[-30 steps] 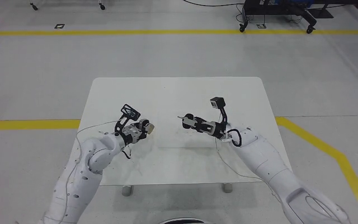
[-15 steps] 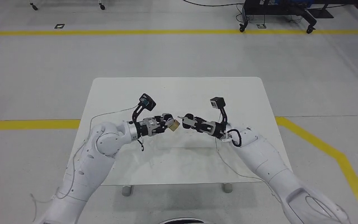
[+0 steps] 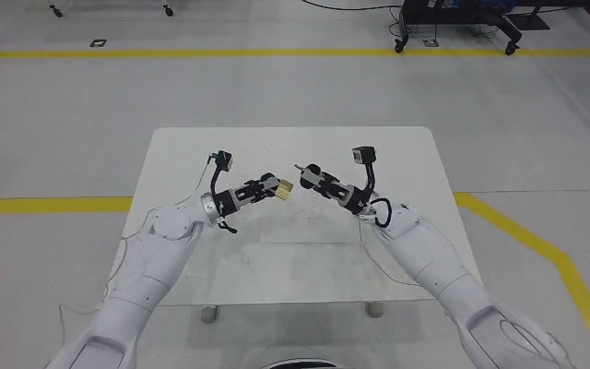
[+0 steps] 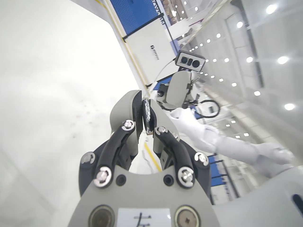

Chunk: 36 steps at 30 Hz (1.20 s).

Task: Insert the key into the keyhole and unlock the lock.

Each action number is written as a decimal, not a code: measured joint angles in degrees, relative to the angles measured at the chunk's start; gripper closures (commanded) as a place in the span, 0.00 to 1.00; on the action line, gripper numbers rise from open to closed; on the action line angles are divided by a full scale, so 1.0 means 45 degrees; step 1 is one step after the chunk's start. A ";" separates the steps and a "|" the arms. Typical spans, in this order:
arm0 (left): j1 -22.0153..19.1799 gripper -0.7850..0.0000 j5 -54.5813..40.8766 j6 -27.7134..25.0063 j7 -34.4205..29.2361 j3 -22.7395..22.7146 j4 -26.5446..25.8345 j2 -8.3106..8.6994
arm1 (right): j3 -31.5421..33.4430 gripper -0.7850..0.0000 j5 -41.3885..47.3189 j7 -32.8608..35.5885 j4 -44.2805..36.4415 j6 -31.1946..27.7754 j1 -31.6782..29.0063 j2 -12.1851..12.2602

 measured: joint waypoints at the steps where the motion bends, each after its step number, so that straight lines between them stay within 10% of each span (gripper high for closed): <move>1: -0.0237 1.00 -0.0738 0.0343 -0.0215 0.0114 0.0390 -0.0102 | 0.0106 1.00 -0.0249 -0.0425 -0.0020 -0.0055 -0.0066 -0.0009; 9: -0.1962 1.00 -0.3118 0.0802 -0.1145 0.0547 0.2696 -0.0644 | 0.0914 1.00 -0.1020 -0.1971 -0.0203 -0.0243 -0.0729 0.0073; 36: -0.0898 1.00 -0.2526 0.1926 0.2794 0.0875 0.0663 -0.1116 | -0.0012 1.00 -0.4952 -0.4235 -0.0308 -0.0723 -0.0513 -0.0663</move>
